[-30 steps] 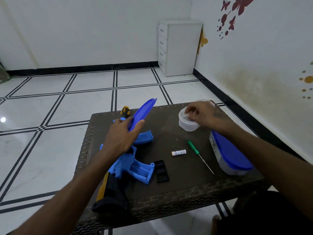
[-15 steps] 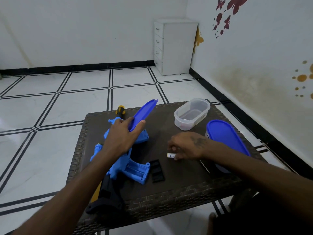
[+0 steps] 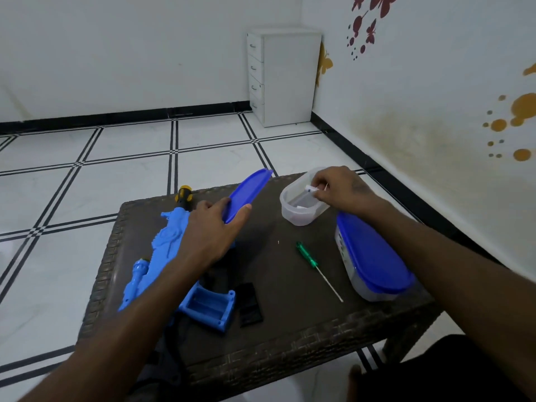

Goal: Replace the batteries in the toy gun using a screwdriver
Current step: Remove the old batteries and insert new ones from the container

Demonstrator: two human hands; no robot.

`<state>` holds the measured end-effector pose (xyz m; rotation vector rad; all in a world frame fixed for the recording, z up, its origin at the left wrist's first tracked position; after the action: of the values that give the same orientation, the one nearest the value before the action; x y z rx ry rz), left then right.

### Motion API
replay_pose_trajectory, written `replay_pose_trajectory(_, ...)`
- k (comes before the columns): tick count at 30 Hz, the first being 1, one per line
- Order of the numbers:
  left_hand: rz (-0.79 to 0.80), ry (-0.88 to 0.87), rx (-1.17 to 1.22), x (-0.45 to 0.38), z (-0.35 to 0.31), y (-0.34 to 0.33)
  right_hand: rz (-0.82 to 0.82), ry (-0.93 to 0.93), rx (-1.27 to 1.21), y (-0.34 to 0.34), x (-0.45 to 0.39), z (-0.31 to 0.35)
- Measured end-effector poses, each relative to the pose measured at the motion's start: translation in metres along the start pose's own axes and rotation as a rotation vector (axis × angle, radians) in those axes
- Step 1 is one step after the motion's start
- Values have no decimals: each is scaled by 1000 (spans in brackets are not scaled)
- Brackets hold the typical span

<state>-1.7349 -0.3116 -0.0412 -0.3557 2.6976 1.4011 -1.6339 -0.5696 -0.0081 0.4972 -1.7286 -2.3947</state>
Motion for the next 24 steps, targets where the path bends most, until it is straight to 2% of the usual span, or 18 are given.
replay_pose_trajectory(5, -3, -65, -40, -17, -37, -26, 11, -75, -108, -6, -19, -30)
replay_pose_trajectory(10, -1, -136, -63, -35, -71, -60, -233, -247, -324, 5, -23, -61)
replay_pose_trajectory(16, 66, -211, -95, -52, -105, -98, -78, -322, -420, 2, -26, -81)
replay_pose_trajectory(24, 126, -217, -128, -63, -107, -109, -65, -370, -519, -5, -32, -89)
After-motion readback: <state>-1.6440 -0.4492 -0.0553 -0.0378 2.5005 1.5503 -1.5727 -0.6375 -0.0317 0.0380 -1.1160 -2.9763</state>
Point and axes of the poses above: each hand's wrist, its own x-axis away from the middle knuckle, its own y-axis out of the back of the hand, z = x × y, the point moved 5 cm from there along -x, towards the middle knuckle
